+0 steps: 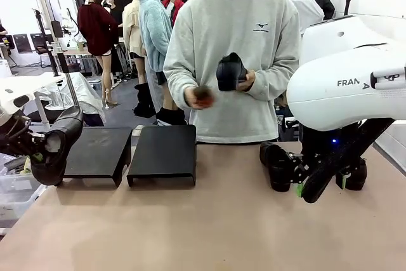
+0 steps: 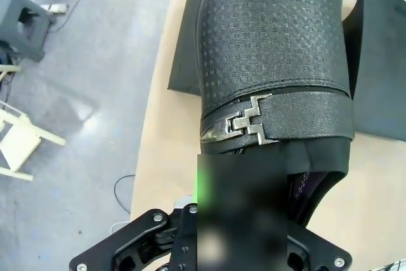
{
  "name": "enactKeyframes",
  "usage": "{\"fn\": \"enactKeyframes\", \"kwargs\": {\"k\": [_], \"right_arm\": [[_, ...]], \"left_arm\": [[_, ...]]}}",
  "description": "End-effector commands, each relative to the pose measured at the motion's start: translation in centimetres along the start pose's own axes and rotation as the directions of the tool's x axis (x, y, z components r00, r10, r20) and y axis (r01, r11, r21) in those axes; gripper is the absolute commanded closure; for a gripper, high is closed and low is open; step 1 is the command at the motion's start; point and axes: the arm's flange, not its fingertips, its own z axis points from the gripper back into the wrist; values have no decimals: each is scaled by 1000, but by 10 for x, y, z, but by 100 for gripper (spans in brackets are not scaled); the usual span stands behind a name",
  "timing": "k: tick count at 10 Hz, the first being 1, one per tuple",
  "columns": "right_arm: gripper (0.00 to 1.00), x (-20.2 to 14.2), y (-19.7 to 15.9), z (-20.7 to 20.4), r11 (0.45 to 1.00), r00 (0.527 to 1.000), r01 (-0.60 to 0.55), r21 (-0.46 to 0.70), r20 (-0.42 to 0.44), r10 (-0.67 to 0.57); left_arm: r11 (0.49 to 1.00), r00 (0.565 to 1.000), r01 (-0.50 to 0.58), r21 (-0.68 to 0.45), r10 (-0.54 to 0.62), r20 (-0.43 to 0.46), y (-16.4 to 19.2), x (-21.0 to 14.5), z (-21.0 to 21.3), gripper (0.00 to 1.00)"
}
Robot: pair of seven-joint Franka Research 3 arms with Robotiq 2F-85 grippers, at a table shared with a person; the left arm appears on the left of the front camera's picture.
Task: Organize the shoes by placing them on the stand.
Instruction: Place the Shoe from the middle of the table onto the Shoes Stand.
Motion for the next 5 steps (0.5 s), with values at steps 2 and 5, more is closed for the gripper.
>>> {"fn": "enactKeyframes", "kwargs": {"k": [2,5], "right_arm": [[0,0,1,1,1000,1000,-1,15,-3,1],[0,0,1,1,1000,1000,-1,15,-3,1]], "left_arm": [[1000,994,18,8,-19,110,5,30,-17,100],[996,997,35,-82,-29,71,22,66,-54,100]]}}
